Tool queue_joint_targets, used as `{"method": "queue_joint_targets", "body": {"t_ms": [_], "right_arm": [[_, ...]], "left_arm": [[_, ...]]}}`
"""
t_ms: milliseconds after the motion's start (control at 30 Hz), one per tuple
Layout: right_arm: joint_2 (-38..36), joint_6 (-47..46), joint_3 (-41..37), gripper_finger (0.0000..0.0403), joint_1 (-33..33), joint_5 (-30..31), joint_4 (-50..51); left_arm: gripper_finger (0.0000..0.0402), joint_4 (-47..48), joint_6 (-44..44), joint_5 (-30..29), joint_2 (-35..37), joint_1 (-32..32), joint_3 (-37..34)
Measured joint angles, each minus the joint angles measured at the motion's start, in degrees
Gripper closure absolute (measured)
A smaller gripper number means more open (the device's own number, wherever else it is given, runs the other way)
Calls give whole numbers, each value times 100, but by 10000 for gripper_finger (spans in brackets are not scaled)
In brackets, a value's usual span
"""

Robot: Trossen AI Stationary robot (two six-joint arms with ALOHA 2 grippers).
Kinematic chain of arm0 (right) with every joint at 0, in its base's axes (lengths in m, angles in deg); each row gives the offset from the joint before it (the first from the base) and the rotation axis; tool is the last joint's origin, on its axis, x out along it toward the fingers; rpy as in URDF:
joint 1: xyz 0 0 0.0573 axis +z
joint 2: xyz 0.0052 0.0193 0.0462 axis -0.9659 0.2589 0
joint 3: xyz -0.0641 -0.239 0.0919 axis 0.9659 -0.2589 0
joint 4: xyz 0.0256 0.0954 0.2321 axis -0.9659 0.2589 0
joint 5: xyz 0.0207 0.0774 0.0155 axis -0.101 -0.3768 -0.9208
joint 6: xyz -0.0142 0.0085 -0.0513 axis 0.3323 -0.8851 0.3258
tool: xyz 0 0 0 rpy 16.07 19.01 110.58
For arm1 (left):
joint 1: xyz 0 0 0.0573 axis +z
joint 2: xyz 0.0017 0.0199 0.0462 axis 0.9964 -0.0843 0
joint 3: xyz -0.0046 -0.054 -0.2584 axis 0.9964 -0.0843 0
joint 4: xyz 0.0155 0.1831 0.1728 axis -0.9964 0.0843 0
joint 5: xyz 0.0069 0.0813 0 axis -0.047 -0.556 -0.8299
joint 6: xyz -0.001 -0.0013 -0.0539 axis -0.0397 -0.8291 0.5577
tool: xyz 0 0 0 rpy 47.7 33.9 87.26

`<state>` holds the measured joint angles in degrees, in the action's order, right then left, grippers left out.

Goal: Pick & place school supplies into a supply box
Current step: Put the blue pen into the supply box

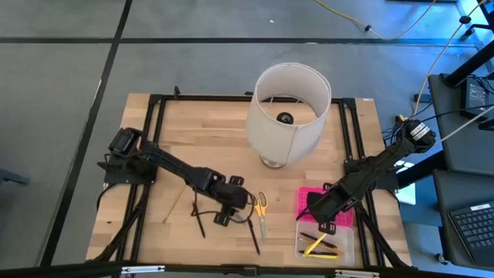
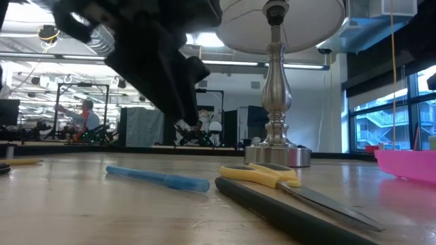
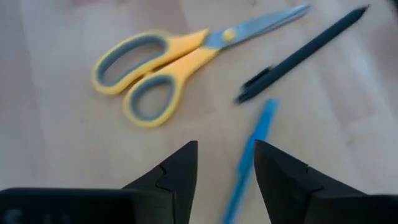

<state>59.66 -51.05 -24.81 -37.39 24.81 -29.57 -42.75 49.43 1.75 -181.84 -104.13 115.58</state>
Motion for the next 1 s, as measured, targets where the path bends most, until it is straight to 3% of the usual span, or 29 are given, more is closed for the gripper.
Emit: {"method": "queue_joint_targets", "body": {"t_ms": [300,600,767,1000], "right_arm": [[-3,-284,0,357,0,-54,0],[-3,-264,0,356,0,-206,5],[-3,-276,-1,356,0,-131,-7],[-3,-253,-2,356,2,551,-428]], "left_arm": [[255,-389,83,-379,-593,-449,0],[268,-535,42,-492,-891,-500,7],[302,-543,-57,-478,-925,-506,14],[378,-617,-68,-482,-938,-508,13]]}}
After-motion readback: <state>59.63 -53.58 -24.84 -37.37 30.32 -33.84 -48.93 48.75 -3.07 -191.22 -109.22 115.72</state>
